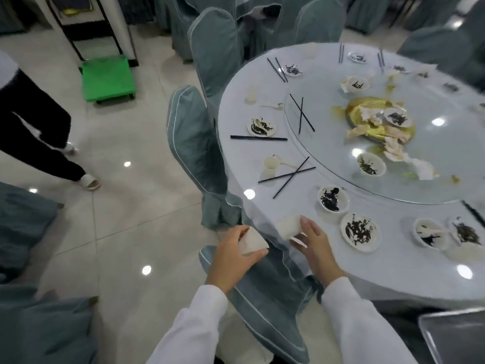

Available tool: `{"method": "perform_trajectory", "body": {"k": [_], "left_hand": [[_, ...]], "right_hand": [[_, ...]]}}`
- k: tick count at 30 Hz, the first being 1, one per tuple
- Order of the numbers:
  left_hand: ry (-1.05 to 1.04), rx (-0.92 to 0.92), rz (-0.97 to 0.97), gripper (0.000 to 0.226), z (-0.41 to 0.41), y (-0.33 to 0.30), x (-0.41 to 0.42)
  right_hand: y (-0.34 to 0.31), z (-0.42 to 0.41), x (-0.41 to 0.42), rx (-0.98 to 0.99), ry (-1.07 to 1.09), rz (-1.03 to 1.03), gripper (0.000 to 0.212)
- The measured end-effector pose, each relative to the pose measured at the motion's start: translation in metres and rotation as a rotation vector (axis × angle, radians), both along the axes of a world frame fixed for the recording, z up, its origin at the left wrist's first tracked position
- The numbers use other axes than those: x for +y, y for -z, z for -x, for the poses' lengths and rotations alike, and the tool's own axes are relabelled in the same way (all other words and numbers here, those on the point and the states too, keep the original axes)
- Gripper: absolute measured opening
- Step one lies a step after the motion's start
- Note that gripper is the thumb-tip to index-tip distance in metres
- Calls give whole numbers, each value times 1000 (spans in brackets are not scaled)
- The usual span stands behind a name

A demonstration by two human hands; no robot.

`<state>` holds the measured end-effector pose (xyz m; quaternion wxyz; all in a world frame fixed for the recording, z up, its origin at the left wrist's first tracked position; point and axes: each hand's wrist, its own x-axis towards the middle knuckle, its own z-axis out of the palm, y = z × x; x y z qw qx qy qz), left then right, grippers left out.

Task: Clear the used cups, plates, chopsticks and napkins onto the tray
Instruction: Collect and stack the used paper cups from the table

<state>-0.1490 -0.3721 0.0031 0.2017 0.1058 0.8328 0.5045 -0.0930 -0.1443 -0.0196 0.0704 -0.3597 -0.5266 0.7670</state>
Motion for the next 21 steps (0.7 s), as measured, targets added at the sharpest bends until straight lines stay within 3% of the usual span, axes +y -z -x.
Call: {"method": "perform_trajectory", "body": {"k": [3,7,15,21], "left_hand": [[30,17,-30,67,11,-3,-27],[25,10,-91,66,27,-11,-52],[41,-41,-191,61,49,-22,-56],[89,-83,-179,65,81,-17,-18]], "right_hand": [[-13,8,-42,28,10,28,37],[-25,19,-85,69,-75,-29,64],[-36,39,-115,56,-112,-58,74],[-33,63,-94,72,-98,44,57]]}}
